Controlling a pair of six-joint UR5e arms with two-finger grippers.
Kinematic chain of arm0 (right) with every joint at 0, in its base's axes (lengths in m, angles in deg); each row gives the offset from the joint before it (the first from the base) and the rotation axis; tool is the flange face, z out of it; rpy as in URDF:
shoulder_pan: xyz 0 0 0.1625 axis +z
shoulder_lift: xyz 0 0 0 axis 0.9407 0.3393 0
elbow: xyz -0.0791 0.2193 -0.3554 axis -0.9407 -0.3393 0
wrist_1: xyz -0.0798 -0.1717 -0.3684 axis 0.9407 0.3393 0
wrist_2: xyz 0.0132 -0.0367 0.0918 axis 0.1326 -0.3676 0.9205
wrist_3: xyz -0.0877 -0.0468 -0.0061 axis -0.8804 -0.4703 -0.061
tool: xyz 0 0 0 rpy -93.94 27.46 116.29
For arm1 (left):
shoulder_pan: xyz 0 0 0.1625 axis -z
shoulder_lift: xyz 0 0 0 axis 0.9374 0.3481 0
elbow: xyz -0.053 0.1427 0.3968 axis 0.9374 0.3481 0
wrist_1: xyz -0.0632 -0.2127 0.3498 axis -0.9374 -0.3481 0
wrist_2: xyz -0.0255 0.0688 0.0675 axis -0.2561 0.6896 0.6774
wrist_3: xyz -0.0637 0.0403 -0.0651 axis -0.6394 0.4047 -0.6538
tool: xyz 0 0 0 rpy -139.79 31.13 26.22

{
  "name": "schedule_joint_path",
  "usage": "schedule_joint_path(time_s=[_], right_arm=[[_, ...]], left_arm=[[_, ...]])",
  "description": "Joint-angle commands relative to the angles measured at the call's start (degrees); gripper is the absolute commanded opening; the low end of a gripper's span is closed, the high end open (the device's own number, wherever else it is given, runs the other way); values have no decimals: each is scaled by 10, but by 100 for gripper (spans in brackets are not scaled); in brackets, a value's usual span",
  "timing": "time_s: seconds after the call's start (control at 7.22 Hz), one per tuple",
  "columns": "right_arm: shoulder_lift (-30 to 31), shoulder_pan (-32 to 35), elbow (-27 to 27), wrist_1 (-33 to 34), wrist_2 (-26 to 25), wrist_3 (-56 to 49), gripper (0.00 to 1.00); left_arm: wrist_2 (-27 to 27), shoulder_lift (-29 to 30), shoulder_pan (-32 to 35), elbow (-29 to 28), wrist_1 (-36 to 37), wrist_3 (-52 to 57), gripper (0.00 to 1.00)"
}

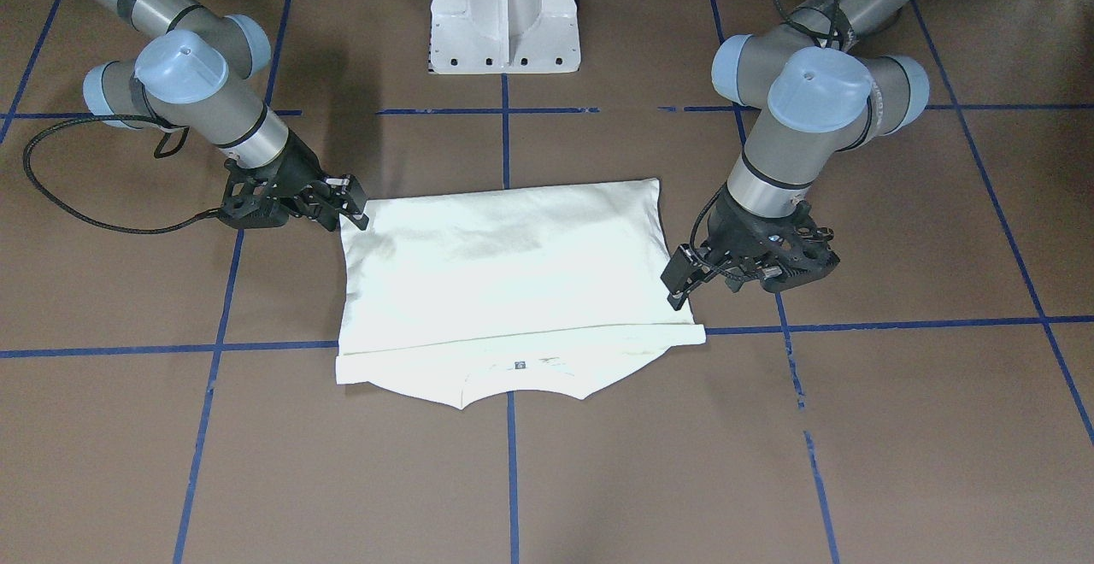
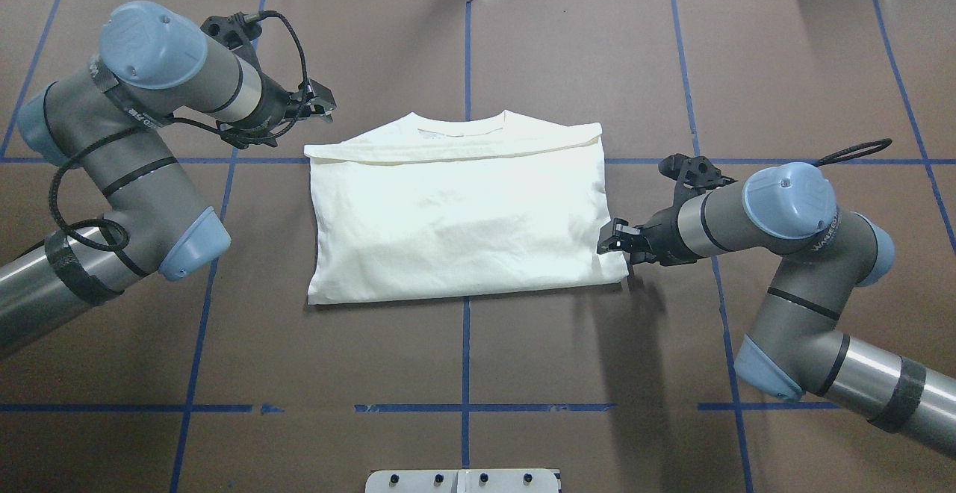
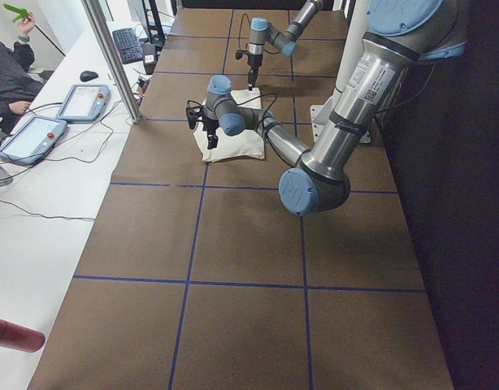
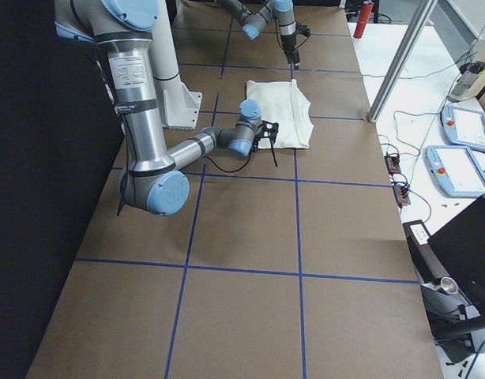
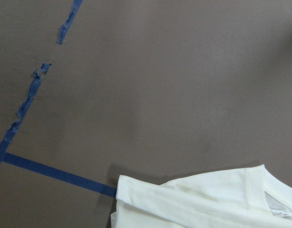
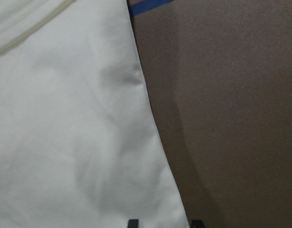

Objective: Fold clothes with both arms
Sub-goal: 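Grasp the shirt's side edge with the right gripper and drag it toward the robot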

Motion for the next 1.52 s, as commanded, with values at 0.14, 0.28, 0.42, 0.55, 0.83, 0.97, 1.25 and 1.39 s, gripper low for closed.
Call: schedule_joint_path(time_s=[0.14, 0.28, 0.42, 0.55, 0.83, 0.97, 1.25, 1.39], right_arm=[[-2, -4, 2, 0, 3, -3, 0], [11, -9, 17, -4, -4, -7, 0], [33, -18, 49, -4, -4, -8, 0], [69, -40, 84, -4, -3, -7, 0], [132, -90, 142, -4, -3, -7, 0], [175, -122, 177, -5, 1, -5, 0], [262, -194, 239, -6, 4, -3, 0], [274, -205, 242, -14, 16, -1, 39]], left_arm=[[0, 0, 0, -1, 0, 0, 100], [0, 0, -1, 0, 0, 1, 100], [0, 0, -1, 0, -1, 1, 100], [1, -1, 0, 0, 0, 1, 99], [2, -1, -1, 4, 0, 1, 99], [10, 0, -2, 9, 0, 0, 99], [13, 0, -7, 17, 0, -13, 99], [13, 0, -13, 24, 1, -16, 99]])
